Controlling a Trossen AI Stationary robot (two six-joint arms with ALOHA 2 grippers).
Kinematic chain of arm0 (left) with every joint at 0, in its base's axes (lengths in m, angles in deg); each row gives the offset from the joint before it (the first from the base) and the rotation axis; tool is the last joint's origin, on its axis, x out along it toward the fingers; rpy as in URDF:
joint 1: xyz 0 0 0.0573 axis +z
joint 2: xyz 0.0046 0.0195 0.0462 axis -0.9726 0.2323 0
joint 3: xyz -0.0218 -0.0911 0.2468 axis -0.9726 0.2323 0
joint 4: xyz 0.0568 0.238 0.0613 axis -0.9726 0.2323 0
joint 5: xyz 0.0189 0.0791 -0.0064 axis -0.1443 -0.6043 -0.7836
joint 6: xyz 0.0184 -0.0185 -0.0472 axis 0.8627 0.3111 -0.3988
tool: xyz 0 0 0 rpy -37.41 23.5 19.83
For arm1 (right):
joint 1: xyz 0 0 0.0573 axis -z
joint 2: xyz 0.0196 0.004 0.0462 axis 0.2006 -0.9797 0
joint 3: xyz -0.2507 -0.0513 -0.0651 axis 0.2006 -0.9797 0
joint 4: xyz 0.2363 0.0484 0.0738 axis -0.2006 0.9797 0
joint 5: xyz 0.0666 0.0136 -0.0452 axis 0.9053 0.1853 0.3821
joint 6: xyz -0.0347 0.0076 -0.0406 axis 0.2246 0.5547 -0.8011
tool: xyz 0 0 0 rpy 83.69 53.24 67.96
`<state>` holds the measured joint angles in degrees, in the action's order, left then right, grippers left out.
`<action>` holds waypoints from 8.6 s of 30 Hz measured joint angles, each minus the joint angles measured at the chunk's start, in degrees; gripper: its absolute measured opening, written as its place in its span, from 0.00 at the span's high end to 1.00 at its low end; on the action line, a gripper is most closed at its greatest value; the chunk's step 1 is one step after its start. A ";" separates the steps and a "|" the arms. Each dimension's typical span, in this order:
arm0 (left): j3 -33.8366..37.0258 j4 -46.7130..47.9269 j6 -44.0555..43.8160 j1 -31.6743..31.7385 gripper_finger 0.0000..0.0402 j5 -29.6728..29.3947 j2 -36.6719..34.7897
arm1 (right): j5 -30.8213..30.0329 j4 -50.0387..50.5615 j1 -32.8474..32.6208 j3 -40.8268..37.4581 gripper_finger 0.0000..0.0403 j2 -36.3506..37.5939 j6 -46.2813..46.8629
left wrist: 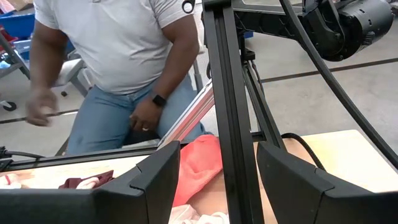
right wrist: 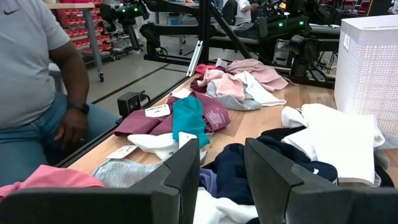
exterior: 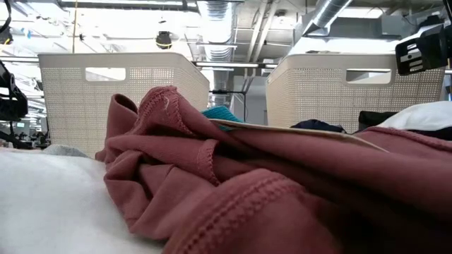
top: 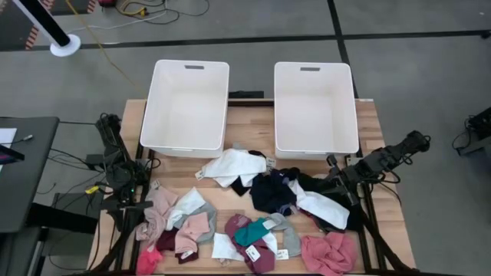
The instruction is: Sort clothes
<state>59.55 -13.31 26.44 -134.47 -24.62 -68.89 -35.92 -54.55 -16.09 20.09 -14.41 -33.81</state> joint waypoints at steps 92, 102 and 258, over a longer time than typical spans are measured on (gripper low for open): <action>0.01 -0.07 6.01 0.01 0.48 -0.01 -0.01 | -0.02 -0.17 -0.02 0.00 0.64 -0.02 13.29; 0.30 -9.74 9.79 0.01 0.48 0.01 -0.01 | -0.02 -6.41 0.04 0.00 0.64 0.00 20.37; -73.46 45.89 -53.37 10.09 0.48 -55.68 74.44 | -8.24 -15.95 -1.44 0.76 0.64 -10.78 19.69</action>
<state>-13.91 32.59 -26.93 -124.38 -80.30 5.55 -44.16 -70.50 -17.53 20.85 -25.19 -14.13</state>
